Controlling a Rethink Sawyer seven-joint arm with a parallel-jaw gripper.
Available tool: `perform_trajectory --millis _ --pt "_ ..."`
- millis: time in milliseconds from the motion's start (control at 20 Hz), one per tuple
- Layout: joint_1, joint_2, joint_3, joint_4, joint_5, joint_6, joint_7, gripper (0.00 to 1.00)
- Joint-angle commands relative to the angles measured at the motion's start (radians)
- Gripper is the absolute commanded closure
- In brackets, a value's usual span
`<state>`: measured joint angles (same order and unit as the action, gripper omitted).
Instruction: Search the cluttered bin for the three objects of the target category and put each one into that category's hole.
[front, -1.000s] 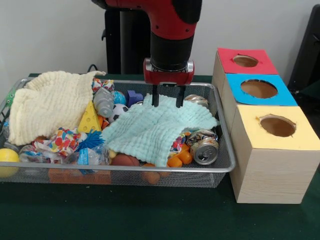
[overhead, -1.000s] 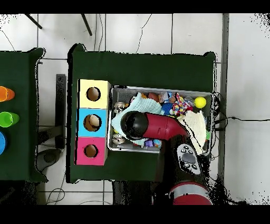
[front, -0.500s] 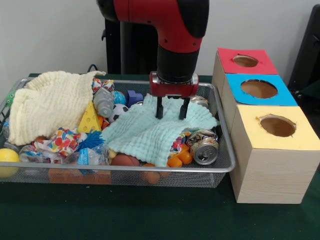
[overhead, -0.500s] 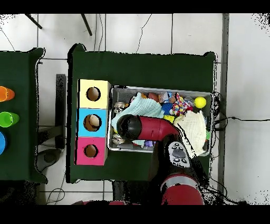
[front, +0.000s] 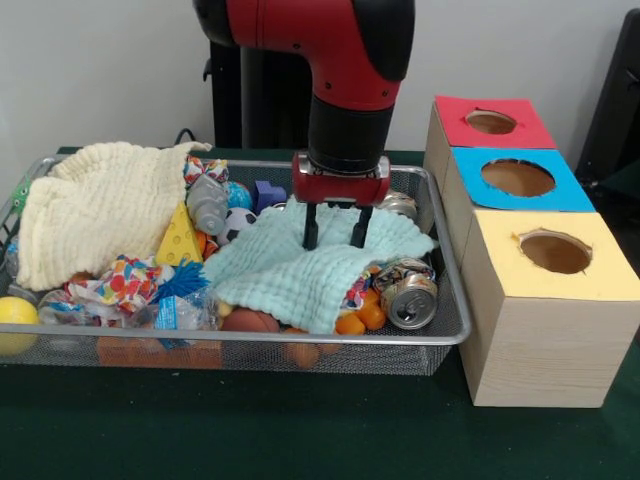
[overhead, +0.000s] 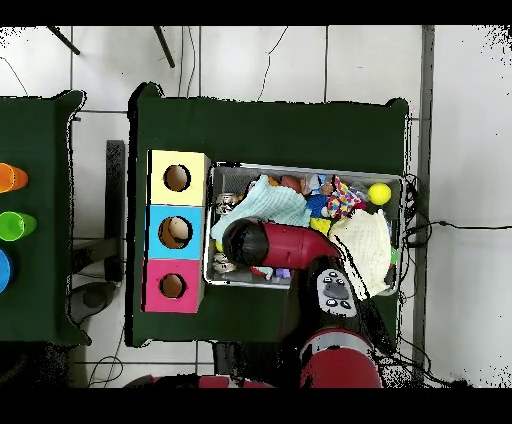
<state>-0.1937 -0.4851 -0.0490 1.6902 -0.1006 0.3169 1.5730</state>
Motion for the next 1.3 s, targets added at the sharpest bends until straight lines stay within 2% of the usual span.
perform_trajectory --millis 50,450,600,650,750,1100,1200,1300 --pt "0.003 0.108 0.018 0.003 -0.029 -0.082 0.153 0.0" --pt "0.014 0.131 0.003 -0.005 -0.028 -0.1 0.151 0.0" --pt "0.005 0.125 0.014 0.007 -0.049 -0.159 0.142 0.0" --pt "0.006 0.124 0.014 0.009 -0.051 -0.17 0.143 1.0" --pt "0.039 0.121 -0.024 -0.005 -0.02 -0.09 0.161 1.0" --pt "0.03 0.092 -0.011 0.028 -0.006 -0.073 0.157 1.0" --pt "0.017 0.032 -0.007 0.06 -0.003 -0.006 0.137 1.0" --pt "-0.014 -0.089 0.003 0.114 0.001 0.116 0.084 1.0"
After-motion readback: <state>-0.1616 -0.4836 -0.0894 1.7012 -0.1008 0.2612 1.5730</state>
